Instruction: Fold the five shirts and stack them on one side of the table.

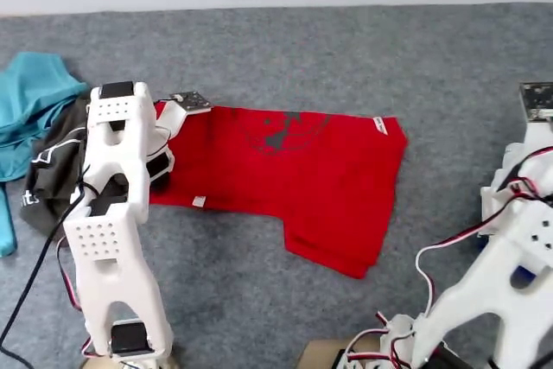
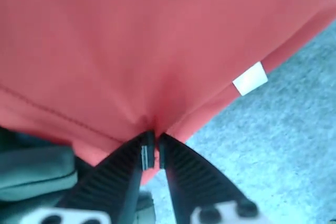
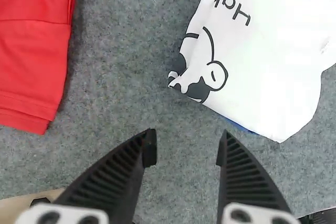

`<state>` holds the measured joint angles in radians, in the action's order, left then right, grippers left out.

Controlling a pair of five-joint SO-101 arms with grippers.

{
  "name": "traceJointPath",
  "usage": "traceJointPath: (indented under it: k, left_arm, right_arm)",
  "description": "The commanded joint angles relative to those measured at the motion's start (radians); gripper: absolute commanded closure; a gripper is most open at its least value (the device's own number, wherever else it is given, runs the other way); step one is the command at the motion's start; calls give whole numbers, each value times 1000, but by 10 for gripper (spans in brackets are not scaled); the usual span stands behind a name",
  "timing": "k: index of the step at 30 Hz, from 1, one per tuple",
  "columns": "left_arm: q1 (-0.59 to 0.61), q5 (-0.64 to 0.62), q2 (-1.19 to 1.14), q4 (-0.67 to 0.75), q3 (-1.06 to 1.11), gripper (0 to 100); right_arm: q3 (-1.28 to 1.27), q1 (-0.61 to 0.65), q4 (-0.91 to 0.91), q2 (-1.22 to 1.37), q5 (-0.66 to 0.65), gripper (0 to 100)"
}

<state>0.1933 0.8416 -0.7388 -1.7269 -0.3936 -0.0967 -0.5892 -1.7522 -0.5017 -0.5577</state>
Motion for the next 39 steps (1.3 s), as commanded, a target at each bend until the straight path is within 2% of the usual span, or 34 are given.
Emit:
traceJointPath:
  k: [1, 19, 26, 39]
  left_arm:
    - [21, 8, 23, -29, 1, 978]
    - [58, 28, 51, -28, 31, 972]
    - [52, 23, 172, -26, 31, 877]
    - [-5, 21, 299, -28, 36, 863]
  right_arm:
    - [54, -4, -41, -38, 5, 800]
    - [52, -4, -35, -38, 5, 800]
    - [52, -4, -35, -38, 5, 799]
    - [52, -4, -35, -38, 5, 799]
